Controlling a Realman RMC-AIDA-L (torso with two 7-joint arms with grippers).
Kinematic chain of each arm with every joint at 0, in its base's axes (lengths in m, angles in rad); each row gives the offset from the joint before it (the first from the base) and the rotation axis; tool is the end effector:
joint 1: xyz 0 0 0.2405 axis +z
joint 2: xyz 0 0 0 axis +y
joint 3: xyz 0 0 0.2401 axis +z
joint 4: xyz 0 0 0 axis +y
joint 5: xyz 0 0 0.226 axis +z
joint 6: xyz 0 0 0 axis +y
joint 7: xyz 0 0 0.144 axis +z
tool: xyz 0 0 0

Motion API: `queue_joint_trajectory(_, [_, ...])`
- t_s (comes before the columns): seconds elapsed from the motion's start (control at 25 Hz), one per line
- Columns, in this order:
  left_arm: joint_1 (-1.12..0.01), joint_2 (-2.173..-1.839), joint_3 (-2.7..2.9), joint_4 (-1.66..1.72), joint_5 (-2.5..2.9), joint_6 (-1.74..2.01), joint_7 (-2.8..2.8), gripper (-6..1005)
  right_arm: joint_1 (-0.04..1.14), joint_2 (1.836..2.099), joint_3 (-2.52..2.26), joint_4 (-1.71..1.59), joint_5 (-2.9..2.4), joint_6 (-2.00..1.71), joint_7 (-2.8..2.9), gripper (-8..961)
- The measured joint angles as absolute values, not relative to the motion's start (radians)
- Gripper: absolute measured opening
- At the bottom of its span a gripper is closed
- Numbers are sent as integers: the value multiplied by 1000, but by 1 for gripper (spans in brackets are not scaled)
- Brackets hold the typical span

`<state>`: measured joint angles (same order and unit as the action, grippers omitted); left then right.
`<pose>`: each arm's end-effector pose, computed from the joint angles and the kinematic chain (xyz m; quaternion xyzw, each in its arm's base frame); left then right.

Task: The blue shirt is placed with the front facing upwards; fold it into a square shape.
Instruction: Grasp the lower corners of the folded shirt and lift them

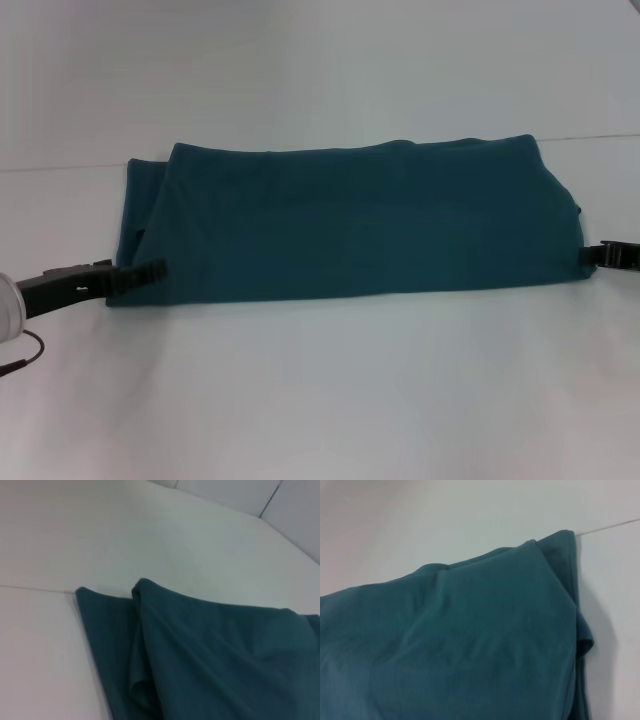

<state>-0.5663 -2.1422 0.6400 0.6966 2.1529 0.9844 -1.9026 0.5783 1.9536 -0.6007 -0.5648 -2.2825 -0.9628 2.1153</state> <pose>-0.3031 0.3909 0.0088 -0.7987 -0.4793 -0.1774 0.3175 0.3596 0.3903 0.0676 -0.7363 0.5663 0.1227 0.3493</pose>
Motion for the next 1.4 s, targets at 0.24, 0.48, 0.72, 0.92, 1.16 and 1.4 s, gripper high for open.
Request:
queue_joint_trajectory(0.24, [-566,-2149,651,690,2175,932,-1906,951,578,1954,-600,-566,-2282,-972,2115,11])
queue_joint_trajectory(0.48, [-566,-2149,655,675,2176,910,-1904,951,578,1951,-599,-568,-2282,-979,2114,16])
queue_joint_trajectory(0.72, [-570,-2150,681,669,2177,909,-1905,951,578,1949,-602,-568,-2283,-980,2114,21])
queue_joint_trajectory(0.92, [-570,-2151,694,669,2177,907,-1908,950,578,1948,-604,-568,-2281,-980,2113,25])
queue_joint_trajectory(1.16, [-567,-2152,694,669,2177,907,-1908,951,578,1948,-603,-568,-2281,-980,2111,30])
queue_joint_trajectory(1.4, [-568,-2152,694,669,2177,905,-1908,941,577,1948,-603,-568,-2282,-980,2108,35])
